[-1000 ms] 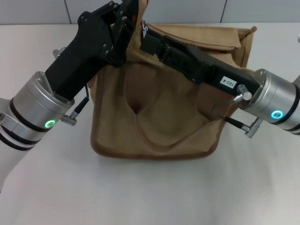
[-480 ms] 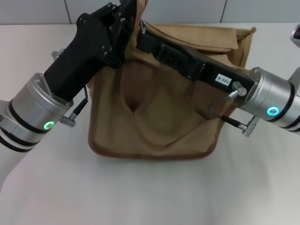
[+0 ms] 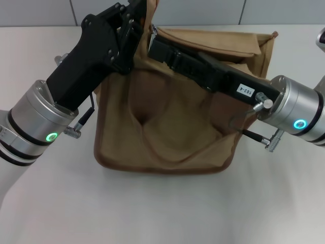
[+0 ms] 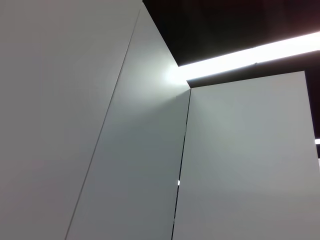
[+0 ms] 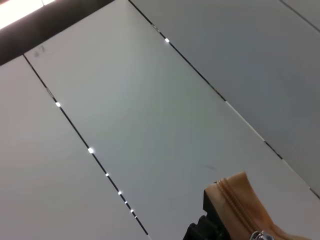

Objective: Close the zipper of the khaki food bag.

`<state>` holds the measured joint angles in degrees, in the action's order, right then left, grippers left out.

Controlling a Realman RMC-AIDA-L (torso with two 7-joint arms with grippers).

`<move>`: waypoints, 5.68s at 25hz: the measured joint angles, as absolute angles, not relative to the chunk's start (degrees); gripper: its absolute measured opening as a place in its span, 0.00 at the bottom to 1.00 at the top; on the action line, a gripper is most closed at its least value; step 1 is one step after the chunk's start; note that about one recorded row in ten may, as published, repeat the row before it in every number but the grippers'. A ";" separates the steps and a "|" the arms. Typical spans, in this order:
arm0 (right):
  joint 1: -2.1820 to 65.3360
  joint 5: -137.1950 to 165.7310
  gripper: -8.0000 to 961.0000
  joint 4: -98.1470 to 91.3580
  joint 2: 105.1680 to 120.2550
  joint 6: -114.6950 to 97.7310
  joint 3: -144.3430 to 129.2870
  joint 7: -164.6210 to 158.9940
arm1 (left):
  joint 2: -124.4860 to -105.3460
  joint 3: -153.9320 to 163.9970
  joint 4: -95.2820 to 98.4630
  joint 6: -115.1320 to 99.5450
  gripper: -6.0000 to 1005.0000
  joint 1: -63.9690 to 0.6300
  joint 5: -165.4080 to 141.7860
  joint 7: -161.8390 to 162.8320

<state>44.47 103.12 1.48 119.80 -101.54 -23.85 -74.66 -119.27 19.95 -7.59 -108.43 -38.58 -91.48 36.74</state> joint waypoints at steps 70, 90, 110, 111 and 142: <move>37.19 102.66 0.04 -5.41 119.37 -95.66 -21.85 -79.41 | -119.05 14.99 -5.93 -108.90 0.14 -33.19 -90.99 36.39; 30.32 102.02 0.05 -10.24 119.20 -98.23 -16.71 -80.73 | -118.92 13.00 -5.22 -108.60 0.14 -30.97 -90.95 36.72; 26.81 101.12 0.52 -9.38 119.43 -105.43 -15.67 -62.71 | -118.53 5.40 4.12 -106.53 0.34 -24.10 -90.80 39.29; 26.81 101.12 0.54 -9.38 119.43 -105.43 -15.67 -62.71 | -118.53 5.40 4.12 -106.53 0.38 -24.10 -90.80 39.29; 32.98 114.23 0.66 -9.68 119.75 -103.92 -41.49 -40.78 | -114.74 38.00 22.11 -113.58 0.81 -15.10 -111.04 43.78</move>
<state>32.98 114.23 -9.68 119.75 -103.92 -41.49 -40.78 -114.74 38.00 22.11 -113.58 -15.10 -111.04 43.78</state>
